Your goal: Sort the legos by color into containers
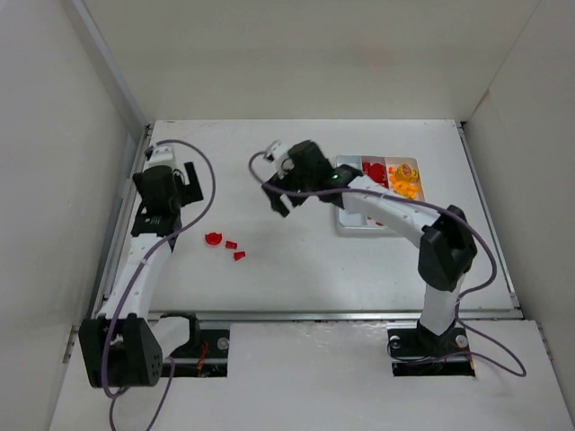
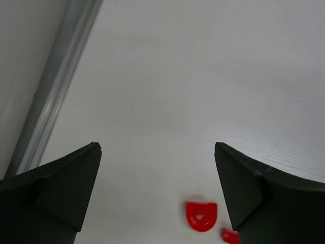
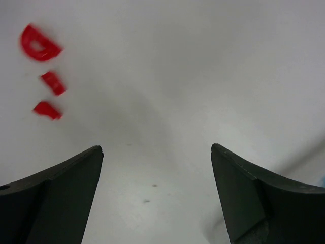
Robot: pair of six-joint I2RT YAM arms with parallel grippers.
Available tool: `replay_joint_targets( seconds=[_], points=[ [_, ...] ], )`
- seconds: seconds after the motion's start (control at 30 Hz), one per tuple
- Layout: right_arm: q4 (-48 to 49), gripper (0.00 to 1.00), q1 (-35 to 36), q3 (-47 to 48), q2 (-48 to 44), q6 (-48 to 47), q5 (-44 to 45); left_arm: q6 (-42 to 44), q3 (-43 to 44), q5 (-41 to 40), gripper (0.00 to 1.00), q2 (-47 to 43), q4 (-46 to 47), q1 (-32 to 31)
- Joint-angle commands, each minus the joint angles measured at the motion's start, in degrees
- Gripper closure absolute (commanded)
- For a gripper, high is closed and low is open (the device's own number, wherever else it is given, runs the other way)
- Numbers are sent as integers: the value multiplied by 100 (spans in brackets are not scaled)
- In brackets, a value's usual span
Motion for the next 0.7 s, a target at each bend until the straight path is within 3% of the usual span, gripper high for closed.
replay_joint_targets(
  seconds=[0.0,0.27,0.57,0.67],
  points=[
    [51,8,641,-76,87,-706,-904,-868,-381,-726,8,-752,-190,697],
    [-63,8,1565,528,1185,-1023,-1477,-931,-1137,-1096,8,-912,249,2018],
    [130,8,2074,686,1896,-1032,-292,-526,-1867,-1253,7,-1139,1321,1764],
    [270,13,2128,792,2082,-952,-98,-474,-1998,-1420,6,-1202,1392,1711]
  ],
)
